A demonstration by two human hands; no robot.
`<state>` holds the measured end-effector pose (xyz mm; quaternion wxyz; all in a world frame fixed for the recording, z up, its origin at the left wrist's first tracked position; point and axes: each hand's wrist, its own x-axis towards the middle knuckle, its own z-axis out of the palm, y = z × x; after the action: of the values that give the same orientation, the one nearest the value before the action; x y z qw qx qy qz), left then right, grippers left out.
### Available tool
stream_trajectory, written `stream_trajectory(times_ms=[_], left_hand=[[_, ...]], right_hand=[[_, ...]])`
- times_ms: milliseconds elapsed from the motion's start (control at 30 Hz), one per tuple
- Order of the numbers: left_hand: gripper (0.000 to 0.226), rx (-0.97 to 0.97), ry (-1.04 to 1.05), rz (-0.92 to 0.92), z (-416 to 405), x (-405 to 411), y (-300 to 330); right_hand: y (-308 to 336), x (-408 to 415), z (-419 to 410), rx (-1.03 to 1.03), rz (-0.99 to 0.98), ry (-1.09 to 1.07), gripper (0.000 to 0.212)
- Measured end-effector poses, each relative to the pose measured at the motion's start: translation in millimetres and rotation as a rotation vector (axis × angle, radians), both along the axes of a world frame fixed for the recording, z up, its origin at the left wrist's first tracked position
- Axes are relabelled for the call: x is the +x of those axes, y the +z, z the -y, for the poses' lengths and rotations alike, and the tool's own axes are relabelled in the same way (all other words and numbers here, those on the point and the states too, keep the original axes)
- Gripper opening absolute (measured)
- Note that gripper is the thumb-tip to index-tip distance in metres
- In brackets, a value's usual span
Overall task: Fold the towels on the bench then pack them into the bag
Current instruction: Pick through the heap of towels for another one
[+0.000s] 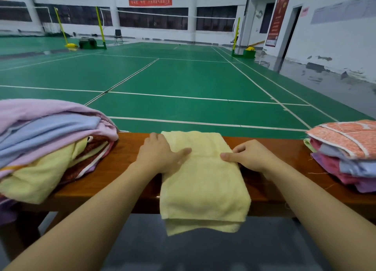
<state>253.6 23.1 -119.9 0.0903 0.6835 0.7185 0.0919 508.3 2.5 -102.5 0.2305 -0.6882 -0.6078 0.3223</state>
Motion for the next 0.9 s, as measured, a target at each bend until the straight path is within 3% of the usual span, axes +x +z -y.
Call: stream_trajectory(times_ms=[100,200,300,433,600,667,767,833,900], left_hand=[[0.111,-0.028,0.112,-0.149,8,-2,6],[0.081,-0.068,0.051,-0.124,12,3,7],[0.055,-0.047,0.013,0.006,16,13,7],[0.045,-0.010,0.002,0.201,15,13,3],[0.037,0.207,0.090,0.915,14,8,11],[0.049,0.264,0.173,1.089,14,8,14],[0.067,0.398,0.207,1.045,11,6,17],[0.056,0.480,0.165,0.972,11,5,22],[0.042,0.523,0.075,1.018,14,4,30]], right_hand=[[-1,0,1,0.014,-0.007,0.003,0.035],[-1,0,1,0.020,-0.012,-0.001,0.036],[0,-2,4,0.021,-0.024,0.006,0.035],[0,-4,4,0.081,-0.041,0.014,0.038],[2,-1,-1,0.360,-0.159,-0.036,0.035],[4,-2,-2,0.435,-0.298,-0.044,0.034],[7,-9,0,0.507,-0.476,-0.044,0.034],[10,-13,3,0.553,-0.522,-0.077,0.037],[14,-15,6,0.605,-0.547,-0.108,0.040]])
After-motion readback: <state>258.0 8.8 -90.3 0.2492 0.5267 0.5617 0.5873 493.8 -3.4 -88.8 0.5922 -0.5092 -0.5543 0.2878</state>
